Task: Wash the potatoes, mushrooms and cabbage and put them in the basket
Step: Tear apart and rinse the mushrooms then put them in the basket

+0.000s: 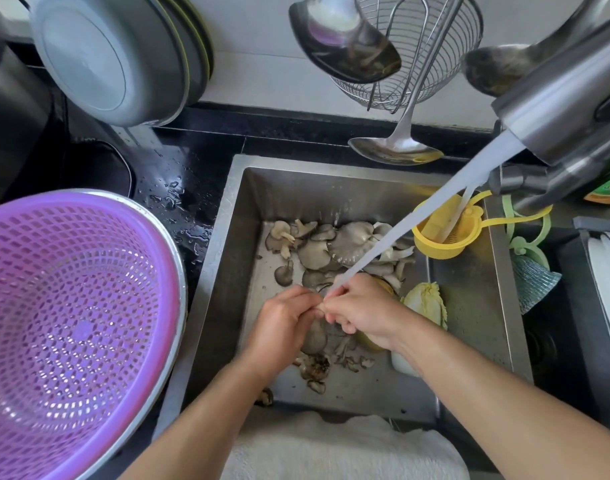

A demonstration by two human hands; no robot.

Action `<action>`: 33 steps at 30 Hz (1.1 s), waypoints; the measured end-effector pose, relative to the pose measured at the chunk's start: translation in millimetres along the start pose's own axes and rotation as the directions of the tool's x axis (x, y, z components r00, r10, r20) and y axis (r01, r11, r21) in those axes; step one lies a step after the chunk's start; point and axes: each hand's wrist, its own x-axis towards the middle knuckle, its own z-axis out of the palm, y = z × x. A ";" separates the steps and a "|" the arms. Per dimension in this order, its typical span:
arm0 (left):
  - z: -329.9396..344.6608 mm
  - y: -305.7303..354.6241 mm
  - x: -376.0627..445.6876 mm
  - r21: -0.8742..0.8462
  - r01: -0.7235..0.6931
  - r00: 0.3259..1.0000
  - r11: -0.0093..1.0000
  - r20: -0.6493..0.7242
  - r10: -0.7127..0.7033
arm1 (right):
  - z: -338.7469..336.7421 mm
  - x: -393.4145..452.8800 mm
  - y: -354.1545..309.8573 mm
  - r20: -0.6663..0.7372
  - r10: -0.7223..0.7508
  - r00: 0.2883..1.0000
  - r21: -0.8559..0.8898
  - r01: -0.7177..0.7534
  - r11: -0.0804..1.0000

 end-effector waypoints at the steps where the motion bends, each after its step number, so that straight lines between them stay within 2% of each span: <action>1: -1.8 0.0 -1.1 -0.014 -0.020 0.999 1.000 -0.025 0.020 | -0.3 0.7 -2.4 0.039 0.061 0.997 0.105 -0.065 0.992; 4: -3.6 -2.1 -3.0 -0.013 -0.062 0.996 0.998 -0.065 0.061 | -1.8 6.3 -7.4 0.187 0.258 0.948 0.333 -0.309 0.891; 6: -2.8 -3.7 -2.5 -0.021 -0.043 0.998 0.999 -0.038 0.042 | -3.0 8.0 -6.2 0.217 0.321 0.922 0.403 -0.384 0.831; 7: -1.9 -3.5 -2.3 -0.036 0.009 1.000 0.999 0.012 -0.009 | -3.1 8.6 -3.3 0.178 0.329 0.927 0.363 -0.373 0.854; 9: 1.0 -5.1 -3.4 -0.052 0.210 0.971 0.976 0.131 -0.202 | -4.0 8.2 8.3 -0.007 0.279 0.960 0.083 -0.277 0.957; 11: 3.6 -15.2 -5.9 0.028 0.464 0.872 0.885 0.160 -0.462 | -7.0 2.0 24.0 -0.122 0.177 0.977 -0.237 -0.202 0.950; 12: 4.8 -23.7 -6.4 0.106 0.563 0.808 0.820 0.139 -0.572 | -9.6 -1.9 33.2 -0.105 0.171 0.980 -0.298 -0.195 0.934; 14: 7.3 -40.0 -6.6 0.269 0.682 0.683 0.680 0.098 -0.724 | -16.9 -9.7 54.2 -0.045 0.207 0.977 -0.302 -0.210 0.930; 16: 12.3 -50.1 -4.0 0.331 0.731 0.593 0.597 0.125 -0.795 | -25.5 -17.7 69.3 -0.061 0.237 0.970 -0.262 -0.245 0.934; 18: 20.0 -56.9 1.1 0.329 0.756 0.545 0.566 0.161 -0.823 | -31.5 -22.1 80.8 -0.084 0.259 0.962 -0.202 -0.271 0.941; 21: 25.9 -66.3 10.1 0.266 0.822 0.479 0.503 0.154 -0.864 | -30.8 -24.0 91.1 -0.082 0.278 0.957 -0.267 -0.290 0.919; 22: 27.1 -69.6 11.3 0.271 0.822 0.478 0.502 0.152 -0.865 | -29.4 -23.0 94.3 -0.095 0.300 0.949 -0.291 -0.315 0.903; 24: 27.6 -69.3 10.7 0.398 0.731 0.537 0.554 0.166 -0.827 | -26.1 -20.0 99.6 -0.113 0.330 0.937 -0.369 -0.348 0.862; 26: 29.2 -67.8 9.0 0.481 0.627 0.623 0.613 0.164 -0.765 | -28.0 -16.6 102.1 -0.110 0.312 0.944 -0.582 -0.315 0.750; 27: 29.0 -67.8 8.7 0.474 0.628 0.627 0.618 0.163 -0.762 | -28.8 -17.2 100.3 -0.134 0.305 0.943 -0.669 -0.313 0.674; 29: 25.0 -65.8 9.5 0.371 0.713 0.589 0.595 0.145 -0.795 | -29.0 -21.5 88.8 -0.203 0.246 0.948 -0.754 -0.311 0.579; 31: 16.3 -61.1 13.2 0.172 0.799 0.563 0.577 0.125 -0.817 | -29.5 -23.9 73.6 -0.256 0.144 0.956 -0.748 -0.291 0.596; 33: 5.0 -47.2 15.4 -0.086 0.839 0.544 0.537 0.142 -0.827 | -28.5 -23.1 56.8 -0.239 0.031 0.971 -0.711 -0.197 0.675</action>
